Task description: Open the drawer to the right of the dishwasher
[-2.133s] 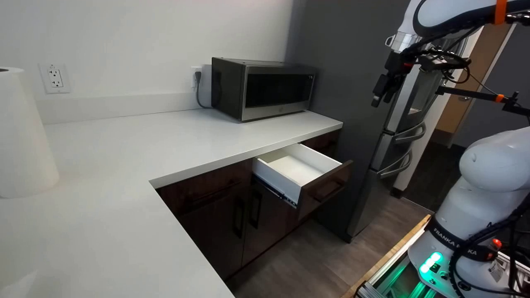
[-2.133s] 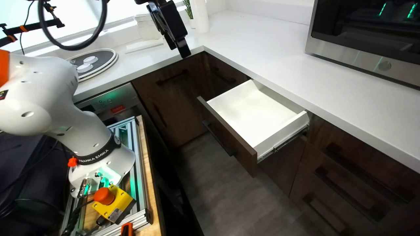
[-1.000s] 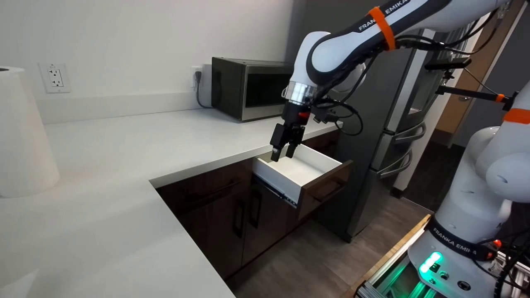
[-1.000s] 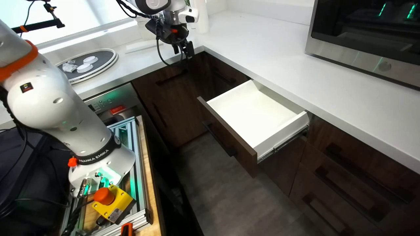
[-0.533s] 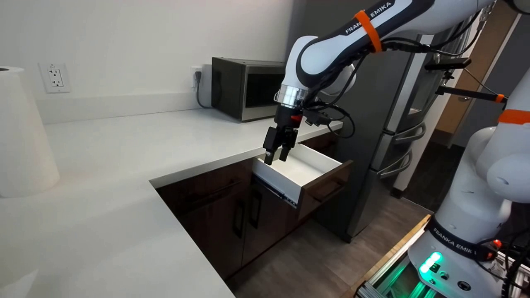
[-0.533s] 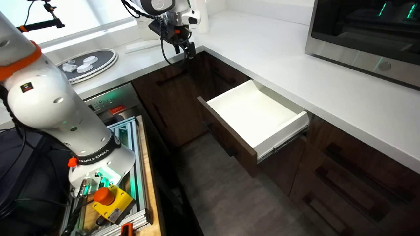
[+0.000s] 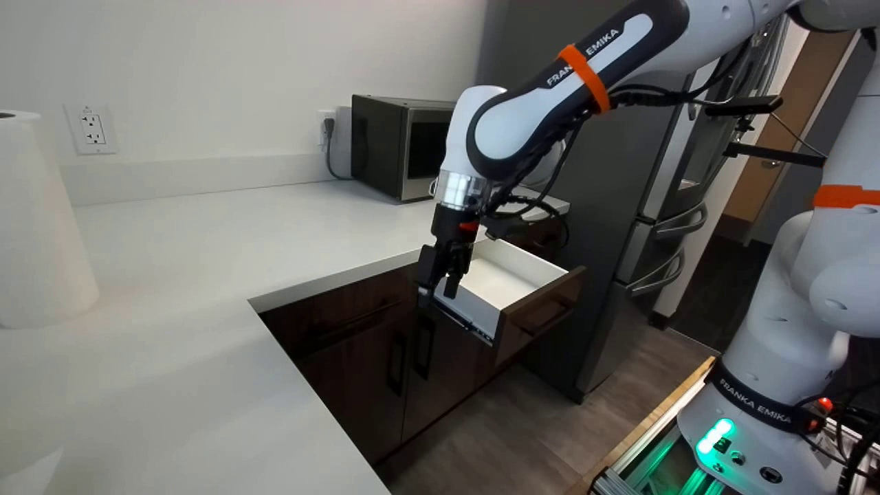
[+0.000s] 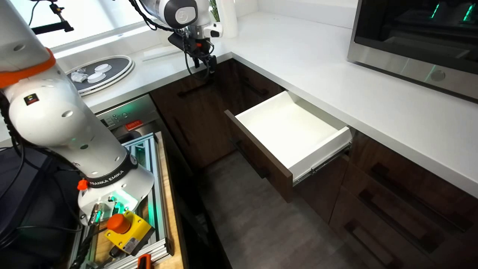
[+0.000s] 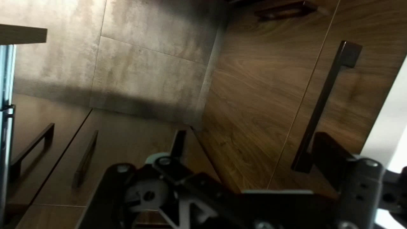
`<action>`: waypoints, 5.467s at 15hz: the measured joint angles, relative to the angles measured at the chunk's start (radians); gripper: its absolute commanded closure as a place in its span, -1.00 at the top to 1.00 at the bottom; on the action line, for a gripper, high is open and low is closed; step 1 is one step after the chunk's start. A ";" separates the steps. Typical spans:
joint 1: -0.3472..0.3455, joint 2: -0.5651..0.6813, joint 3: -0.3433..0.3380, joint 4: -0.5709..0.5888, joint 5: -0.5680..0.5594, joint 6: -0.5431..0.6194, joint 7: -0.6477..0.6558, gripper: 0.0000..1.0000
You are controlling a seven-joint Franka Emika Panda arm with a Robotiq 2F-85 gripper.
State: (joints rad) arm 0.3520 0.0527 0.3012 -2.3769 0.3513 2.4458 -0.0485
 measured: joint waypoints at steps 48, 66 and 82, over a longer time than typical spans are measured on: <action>-0.005 0.728 0.206 0.395 0.004 0.346 0.119 1.00; 0.014 0.781 0.187 0.435 0.002 0.346 0.168 1.00; -0.131 0.461 0.190 -0.004 0.014 0.346 0.151 1.00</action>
State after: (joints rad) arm 0.2208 0.5134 0.4916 -2.3811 0.3649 2.7913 0.1029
